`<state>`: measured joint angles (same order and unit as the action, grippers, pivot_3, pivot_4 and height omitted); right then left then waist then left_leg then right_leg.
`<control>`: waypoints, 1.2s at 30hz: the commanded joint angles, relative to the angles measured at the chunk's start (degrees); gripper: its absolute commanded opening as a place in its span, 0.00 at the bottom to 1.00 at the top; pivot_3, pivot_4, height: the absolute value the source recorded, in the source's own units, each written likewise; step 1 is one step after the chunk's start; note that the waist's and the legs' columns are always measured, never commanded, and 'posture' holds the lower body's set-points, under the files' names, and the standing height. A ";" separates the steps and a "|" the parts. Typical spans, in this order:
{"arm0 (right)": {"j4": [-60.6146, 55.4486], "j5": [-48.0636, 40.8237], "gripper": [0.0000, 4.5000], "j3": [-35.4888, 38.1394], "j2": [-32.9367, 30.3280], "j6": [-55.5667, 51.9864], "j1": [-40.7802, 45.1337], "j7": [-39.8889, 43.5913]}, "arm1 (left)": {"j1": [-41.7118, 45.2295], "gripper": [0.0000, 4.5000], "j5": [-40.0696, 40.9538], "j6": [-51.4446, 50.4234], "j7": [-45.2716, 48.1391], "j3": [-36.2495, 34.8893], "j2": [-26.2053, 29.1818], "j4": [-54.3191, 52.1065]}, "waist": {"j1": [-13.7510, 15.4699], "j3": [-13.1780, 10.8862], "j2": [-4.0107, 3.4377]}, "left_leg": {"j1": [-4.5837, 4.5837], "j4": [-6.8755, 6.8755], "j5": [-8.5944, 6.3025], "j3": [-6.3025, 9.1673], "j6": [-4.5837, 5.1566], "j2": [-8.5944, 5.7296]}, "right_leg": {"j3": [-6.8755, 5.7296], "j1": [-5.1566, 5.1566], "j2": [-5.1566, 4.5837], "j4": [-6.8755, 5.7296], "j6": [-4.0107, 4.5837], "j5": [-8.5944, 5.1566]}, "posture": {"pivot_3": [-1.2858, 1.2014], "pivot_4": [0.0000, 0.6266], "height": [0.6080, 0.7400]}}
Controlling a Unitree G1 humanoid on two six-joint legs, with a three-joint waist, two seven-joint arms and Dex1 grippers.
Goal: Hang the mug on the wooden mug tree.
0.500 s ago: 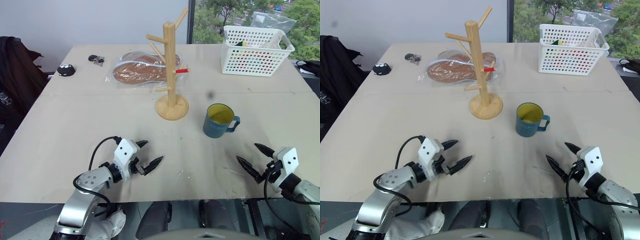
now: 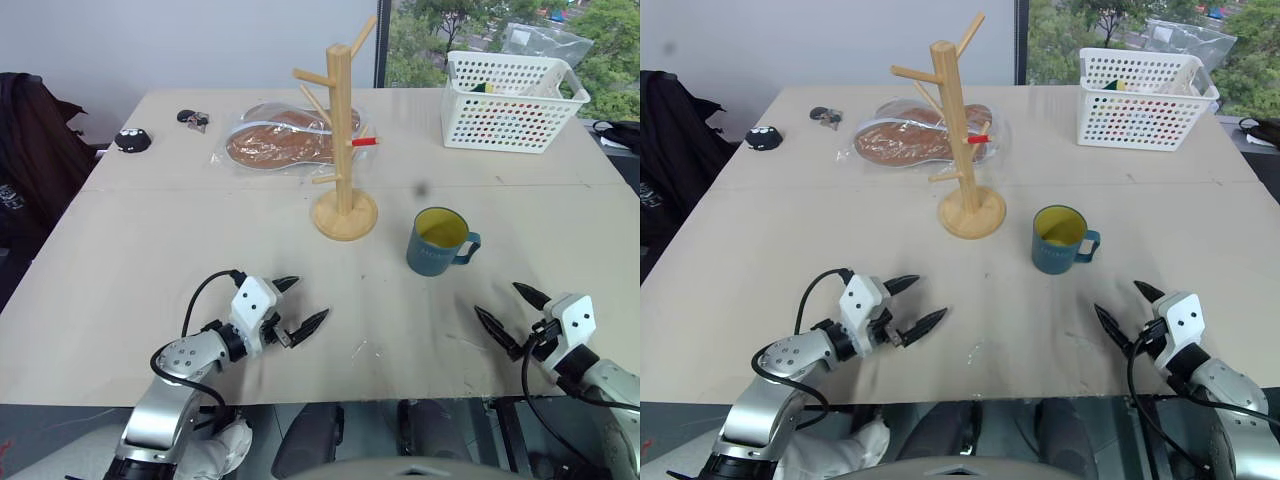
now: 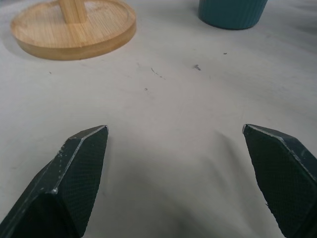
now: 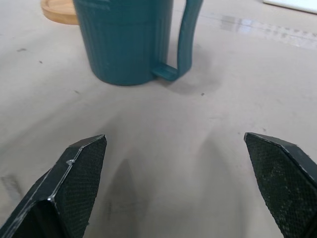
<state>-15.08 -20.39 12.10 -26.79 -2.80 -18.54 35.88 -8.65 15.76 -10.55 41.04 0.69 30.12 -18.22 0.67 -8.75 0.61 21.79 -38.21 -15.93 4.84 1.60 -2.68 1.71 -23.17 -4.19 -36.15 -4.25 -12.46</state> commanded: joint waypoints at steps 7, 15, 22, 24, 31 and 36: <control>-1.82 1.29 1.00 0.40 2.35 1.49 0.97 -3.10 | 1.58 0.99 0.00 0.87 0.69 0.53 -0.23 -0.22 | 0.00 0.00 -0.01 | 0.00 0.00 0.00 0.01 0.00 0.00 | -0.01 0.00 0.01 0.00 -0.03 0.01 | 0.52 0.24 1.00; -4.17 4.45 1.00 -2.52 8.38 -2.76 7.09 -12.36 | 5.66 0.99 4.23 -3.62 4.03 1.85 0.32 -4.10 | -0.08 0.00 -0.05 | -0.01 0.00 0.01 0.01 -0.01 0.00 | -0.01 0.00 0.02 0.00 -0.03 0.02 | 0.52 0.24 1.00; 0.63 8.36 1.00 -4.23 11.78 -1.68 13.50 -17.41 | 11.38 0.99 9.03 -9.89 7.31 2.37 2.78 -8.66 | -0.21 -0.03 -0.08 | 0.00 0.01 0.03 0.02 -0.05 -0.03 | -0.02 -0.01 0.02 0.00 -0.11 0.07 | 0.52 0.24 1.00; 2.08 9.44 1.00 -4.67 12.35 -1.04 14.65 -18.14 | 12.48 0.99 9.65 -11.14 7.20 2.48 2.78 -9.42 | -0.25 -0.03 -0.09 | -0.01 0.01 0.05 0.02 -0.09 -0.04 | -0.02 -0.01 0.03 0.00 -0.11 0.07 | 0.52 0.24 1.00; 7.50 12.69 1.00 -5.62 14.87 2.90 17.35 -20.94 | 14.39 0.99 10.70 -13.14 7.48 2.78 2.98 -11.31 | -1.12 -0.04 -0.11 | 0.00 0.04 0.13 0.04 -0.23 -0.05 | -0.01 -0.01 0.04 0.00 -0.11 0.08 | 0.52 0.24 1.00; 9.84 12.81 0.72 -5.93 15.47 5.21 18.50 -20.62 | 13.83 1.00 10.30 -11.67 8.58 2.25 3.08 -10.26 | -1.47 -0.05 -0.13 | -0.02 0.06 0.13 0.05 -0.23 -0.05 | 0.00 -0.02 0.06 -0.01 -0.11 0.08 | 0.52 0.24 1.00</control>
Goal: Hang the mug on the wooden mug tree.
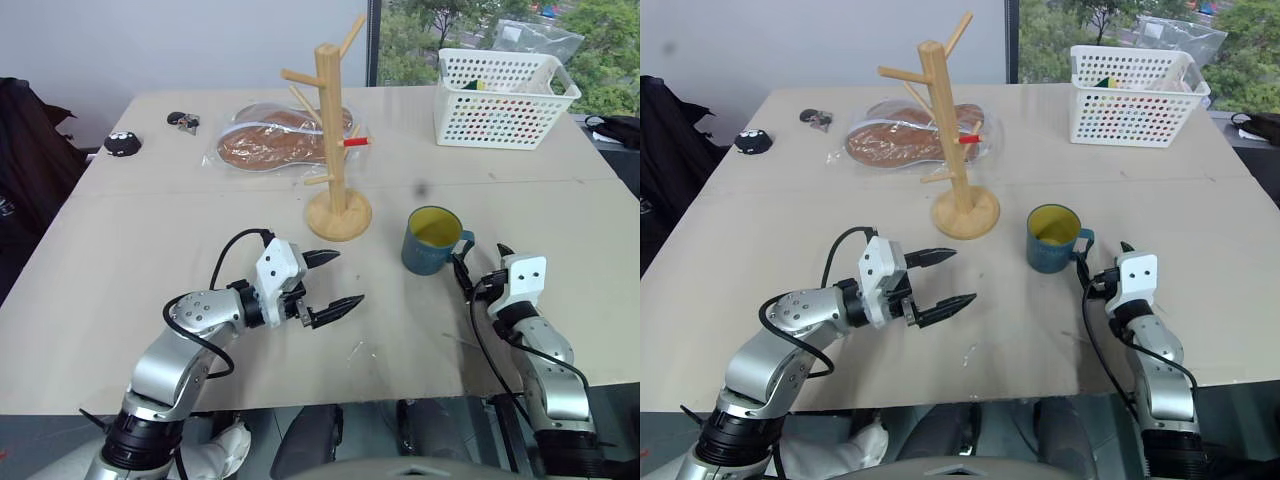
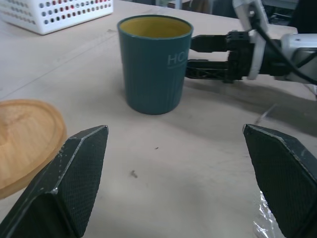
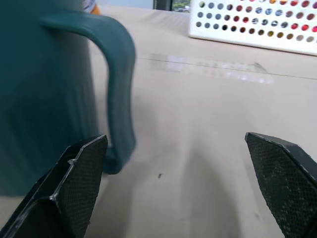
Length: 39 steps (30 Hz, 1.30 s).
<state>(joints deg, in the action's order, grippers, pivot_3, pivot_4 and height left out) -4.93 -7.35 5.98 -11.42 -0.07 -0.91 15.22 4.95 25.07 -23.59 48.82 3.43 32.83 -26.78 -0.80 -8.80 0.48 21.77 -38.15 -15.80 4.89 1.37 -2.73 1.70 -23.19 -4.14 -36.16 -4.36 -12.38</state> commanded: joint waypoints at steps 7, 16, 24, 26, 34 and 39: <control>1.66 -0.88 0.02 0.12 -0.19 4.41 2.08 1.41 | -0.26 1.00 1.25 3.62 2.99 -0.60 0.43 -1.58 | 0.00 -0.01 -0.01 | 0.00 0.00 -0.04 -0.01 0.07 0.00 | 0.02 0.00 0.00 0.00 0.00 0.00 | 0.52 0.24 1.00; 0.38 -3.28 0.02 0.05 -5.80 1.24 7.29 8.40 | -1.98 1.00 5.73 5.78 -1.62 -5.93 -5.02 -1.57 | -0.01 -0.05 -0.08 | 0.01 -0.01 -0.05 -0.04 0.09 0.00 | 0.05 -0.02 -0.01 0.01 -0.01 0.01 | 0.52 0.24 1.00; -3.59 -7.48 0.02 -2.84 -20.29 -9.43 24.82 23.44 | -6.66 1.00 7.95 10.29 -8.60 -10.62 -12.40 -4.11 | 0.05 -0.14 -0.17 | 0.05 0.06 -0.09 -0.08 0.16 0.05 | 0.12 -0.12 0.04 0.00 0.00 0.01 | 0.52 0.24 1.00; -3.48 -8.13 0.02 -4.31 -23.51 -11.51 30.20 27.91 | -7.46 1.00 8.09 11.35 -9.97 -11.16 -13.67 -4.77 | 0.17 -0.15 -0.17 | 0.13 0.03 -0.08 -0.03 0.15 0.03 | 0.06 -0.12 0.00 0.07 0.00 0.02 | 0.52 0.24 1.00; 1.13 -5.36 0.02 -10.83 -31.35 -9.99 47.00 42.72 | -8.48 1.00 7.16 15.30 -13.44 -10.17 -17.25 -5.76 | 0.17 -0.17 -0.15 | 0.31 0.01 -0.05 -0.06 0.09 -0.01 | 0.02 -0.22 -0.10 0.24 -0.01 0.03 | 0.52 0.24 1.00; 7.74 -4.03 0.02 -13.47 -31.04 -6.34 55.68 49.00 | -8.01 1.00 7.08 16.92 -14.51 -9.22 -18.85 -5.76 | 0.10 -0.17 -0.15 | 0.31 0.02 -0.05 -0.06 0.10 0.02 | 0.00 -0.23 -0.09 0.24 0.00 0.03 | 0.52 0.24 1.00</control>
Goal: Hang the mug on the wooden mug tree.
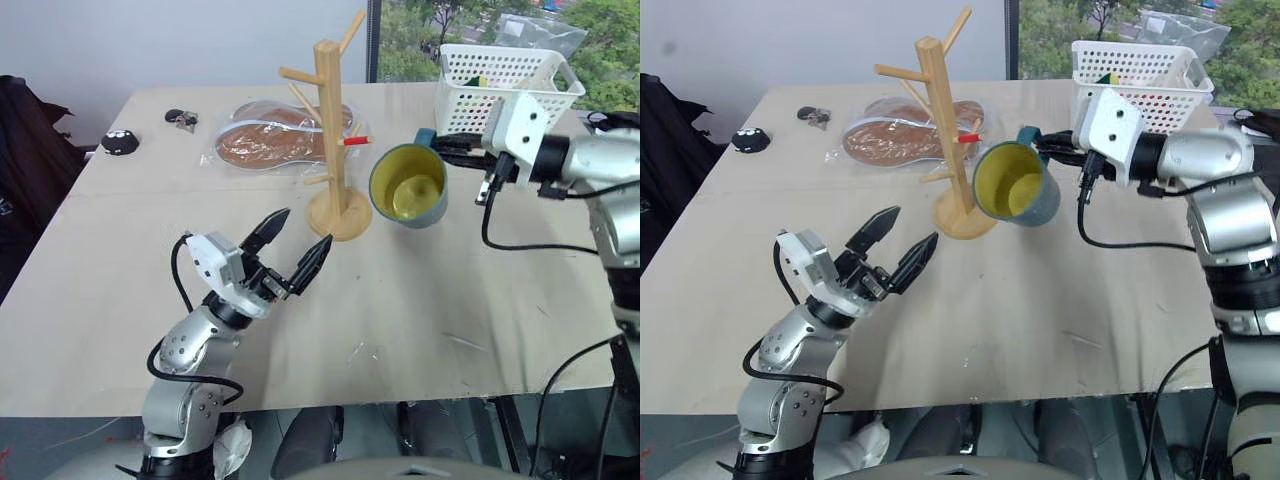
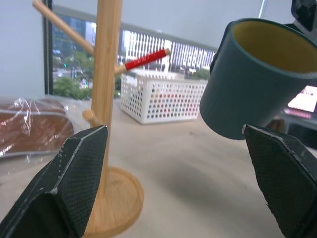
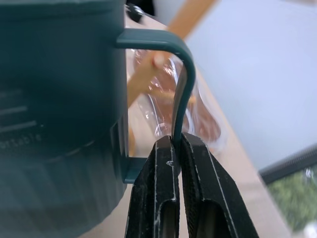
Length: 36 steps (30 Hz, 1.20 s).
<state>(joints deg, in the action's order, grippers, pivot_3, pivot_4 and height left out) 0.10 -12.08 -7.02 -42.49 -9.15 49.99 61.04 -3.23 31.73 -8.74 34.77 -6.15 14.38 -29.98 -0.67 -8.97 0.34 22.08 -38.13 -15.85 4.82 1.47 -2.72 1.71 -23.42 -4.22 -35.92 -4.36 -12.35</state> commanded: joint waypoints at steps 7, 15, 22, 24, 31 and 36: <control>13.80 5.69 0.02 -4.87 3.77 9.88 13.79 7.23 | 1.81 1.00 0.03 3.55 0.18 2.48 -0.52 -1.85 | -0.05 -0.01 0.00 | 0.05 0.01 0.05 -0.01 -0.09 -0.01 | 0.01 -0.06 -0.02 0.01 0.01 0.01 | 0.52 0.24 1.00; 26.04 11.48 0.02 -7.74 7.64 18.43 20.41 7.91 | 1.30 1.00 -0.20 4.72 -0.12 2.39 -0.13 -1.91 | -0.04 -0.01 -0.01 | 0.12 0.05 0.06 -0.01 -0.11 -0.01 | 0.01 -0.17 -0.02 0.01 0.02 0.02 | 0.52 0.24 1.00; 33.94 14.39 0.02 -8.15 10.88 22.87 24.55 7.42 | -0.45 1.00 -0.68 6.36 -0.61 2.70 -0.60 -2.36 | -0.11 -0.02 -0.03 | 0.23 0.05 0.06 -0.02 -0.12 -0.01 | 0.03 -0.31 -0.02 0.00 0.04 0.03 | 0.52 0.24 1.00; 36.18 15.34 0.02 -8.24 12.06 24.24 25.91 6.69 | -0.56 1.00 -0.73 6.57 -0.84 2.73 -0.69 -2.56 | -0.15 -0.03 -0.04 | 0.24 0.05 0.06 -0.02 -0.12 -0.01 | 0.02 -0.31 -0.01 0.00 0.04 0.03 | 0.52 0.24 1.00; 41.39 17.59 0.02 -8.27 14.57 26.91 28.46 5.95 | -0.63 1.00 -0.73 7.29 -1.44 2.84 -0.55 -2.73 | -0.14 -0.03 -0.05 | 0.25 0.06 0.06 -0.01 -0.12 -0.02 | 0.01 -0.32 -0.02 0.00 0.05 0.03 | 0.52 0.24 1.00; 43.49 19.10 0.28 -8.14 15.08 28.36 29.38 4.91 | -0.67 1.00 -0.83 7.77 -1.61 2.87 -0.53 -2.54 | -0.16 -0.04 -0.05 | 0.27 0.06 0.06 0.00 -0.12 -0.03 | 0.00 -0.34 -0.01 0.00 0.05 0.03 | 0.52 0.24 1.00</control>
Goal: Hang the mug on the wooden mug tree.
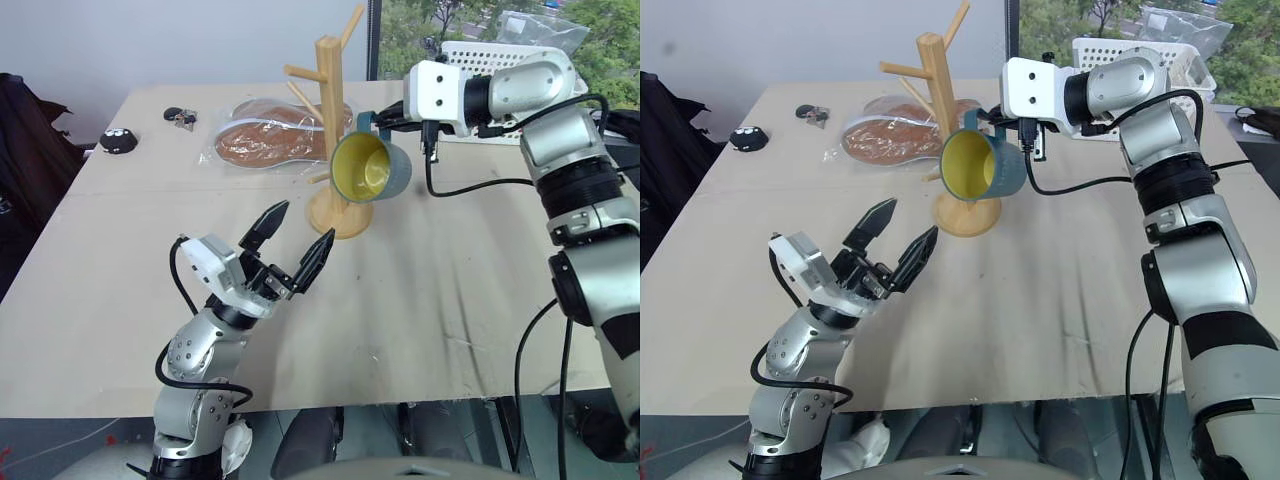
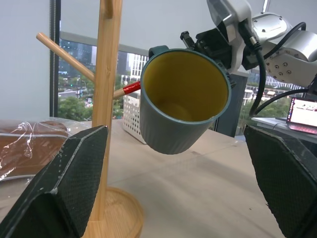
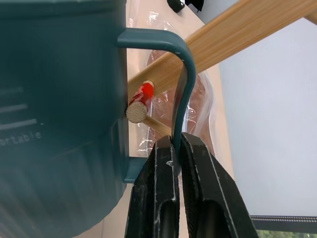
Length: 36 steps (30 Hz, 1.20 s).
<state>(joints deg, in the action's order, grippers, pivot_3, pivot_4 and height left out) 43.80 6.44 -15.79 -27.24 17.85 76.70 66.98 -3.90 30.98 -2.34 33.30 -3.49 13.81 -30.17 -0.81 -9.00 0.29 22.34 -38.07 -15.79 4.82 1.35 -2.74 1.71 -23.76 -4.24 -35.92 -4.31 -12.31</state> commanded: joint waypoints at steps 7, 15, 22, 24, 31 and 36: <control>1.71 1.74 0.98 1.29 -0.62 2.18 3.12 -2.59 | 0.23 1.00 -0.25 1.52 0.34 0.48 0.48 -1.57 | -0.04 -0.01 -0.01 | 0.00 0.00 0.00 0.00 0.00 0.00 | 0.00 -0.01 0.01 -0.01 0.00 0.00 | 0.52 0.24 1.00; -3.38 -5.53 0.99 7.73 -5.29 -8.55 -2.92 -0.89 | -1.21 1.00 -2.56 -0.53 0.64 0.55 3.86 -0.29 | 0.22 0.01 0.01 | 0.06 0.00 0.00 0.05 0.00 -0.01 | -0.05 -0.02 0.00 0.01 0.00 0.00 | 0.52 0.24 1.00; -30.34 -21.82 0.99 21.43 -9.71 -26.57 -35.16 -3.27 | -5.13 1.00 -7.51 -6.68 -1.33 2.57 8.34 0.54 | 0.77 0.03 0.01 | 0.20 0.01 0.00 0.13 0.01 -0.04 | -0.12 -0.06 -0.09 0.04 0.00 0.00 | 0.52 0.24 1.00; -39.98 -25.99 0.99 25.21 -8.69 -33.45 -45.20 -7.76 | -5.99 1.00 -8.56 -7.75 -1.42 2.45 9.53 0.79 | 0.75 -0.04 -0.12 | 0.24 0.00 -0.01 0.24 0.01 0.00 | -0.21 -0.07 -0.11 0.03 0.01 -0.01 | 0.52 0.24 1.00; -58.46 -26.47 0.99 29.93 2.15 -28.88 -82.28 -20.08 | -9.18 1.00 -11.30 -10.28 0.56 2.64 13.80 3.76 | 0.45 0.03 -0.29 | 0.07 0.02 -0.12 0.16 0.21 0.03 | -0.12 0.03 -0.03 -0.05 -0.01 0.00 | 0.52 0.24 1.00; -59.51 -25.80 0.99 28.68 4.64 -25.00 -87.84 -23.08 | -9.34 1.00 -10.94 -10.22 0.90 1.39 13.45 5.42 | -0.14 0.01 -0.21 | -0.70 -0.02 -0.17 -0.24 0.32 0.04 | 0.19 0.66 -0.03 -0.04 0.16 -0.13 | 0.52 0.24 1.00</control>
<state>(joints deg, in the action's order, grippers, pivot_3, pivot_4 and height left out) -12.80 -18.99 12.66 -22.75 -9.43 -11.09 44.73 -13.36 19.63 -13.38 34.03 -1.18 27.31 -24.24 -0.95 -8.99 0.08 21.53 -38.09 -15.96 4.62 1.67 -2.66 1.86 -23.00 -4.23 -35.95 -4.15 -12.46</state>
